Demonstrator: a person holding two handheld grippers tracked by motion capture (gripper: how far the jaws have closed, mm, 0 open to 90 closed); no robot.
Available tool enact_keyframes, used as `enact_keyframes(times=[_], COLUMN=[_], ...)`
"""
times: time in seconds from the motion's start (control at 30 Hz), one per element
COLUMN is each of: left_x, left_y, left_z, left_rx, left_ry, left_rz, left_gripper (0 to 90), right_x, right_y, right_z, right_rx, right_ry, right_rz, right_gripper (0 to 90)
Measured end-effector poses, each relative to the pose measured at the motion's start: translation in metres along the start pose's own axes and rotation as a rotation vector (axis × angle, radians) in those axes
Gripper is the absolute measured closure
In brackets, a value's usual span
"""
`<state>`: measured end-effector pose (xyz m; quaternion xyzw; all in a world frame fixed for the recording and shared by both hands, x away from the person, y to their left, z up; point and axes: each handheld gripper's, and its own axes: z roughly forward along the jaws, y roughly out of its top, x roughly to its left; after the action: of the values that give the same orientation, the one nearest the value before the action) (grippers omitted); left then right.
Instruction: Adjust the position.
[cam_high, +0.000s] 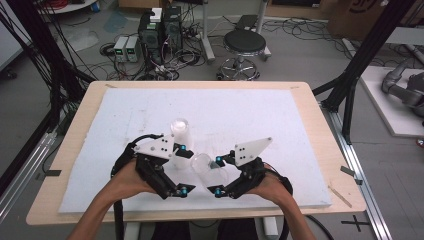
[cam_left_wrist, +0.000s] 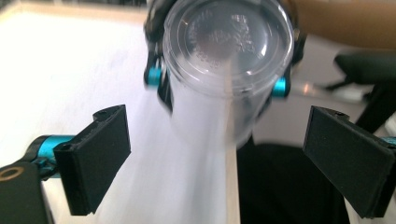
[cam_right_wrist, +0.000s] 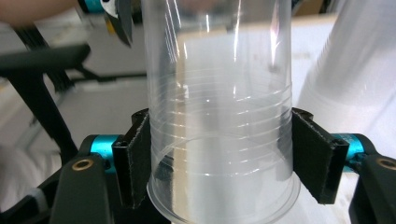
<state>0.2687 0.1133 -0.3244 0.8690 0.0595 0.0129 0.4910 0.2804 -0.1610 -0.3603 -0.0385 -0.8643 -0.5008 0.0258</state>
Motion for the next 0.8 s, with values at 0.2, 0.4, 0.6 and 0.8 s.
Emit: enact_keyframes(times=[0.2,0.4,0.6,0.8], left_x=[-0.001,-0.001,0.001,0.003], left_y=[0.006,0.011,0.014,0.014], left_z=[-0.004,0.003,0.015,0.022], left_rx=[0.102,0.208,0.227,0.239], left_ry=[0.011,0.027,0.005,0.002], left_rz=[0.014,0.037,0.035,0.028], left_gripper=[7.5,7.6,7.9,8.5], right_x=[0.0,0.001,0.003,0.003], right_y=[0.014,0.023,0.027,0.028], right_z=[0.0,0.005,0.008,0.01], right_rx=[0.185,0.345,0.407,0.435], right_ry=[-0.029,-0.052,-0.054,-0.049], right_rz=[-0.003,0.003,-0.002,-0.005], right_gripper=[29.7,30.1,30.2,30.2])
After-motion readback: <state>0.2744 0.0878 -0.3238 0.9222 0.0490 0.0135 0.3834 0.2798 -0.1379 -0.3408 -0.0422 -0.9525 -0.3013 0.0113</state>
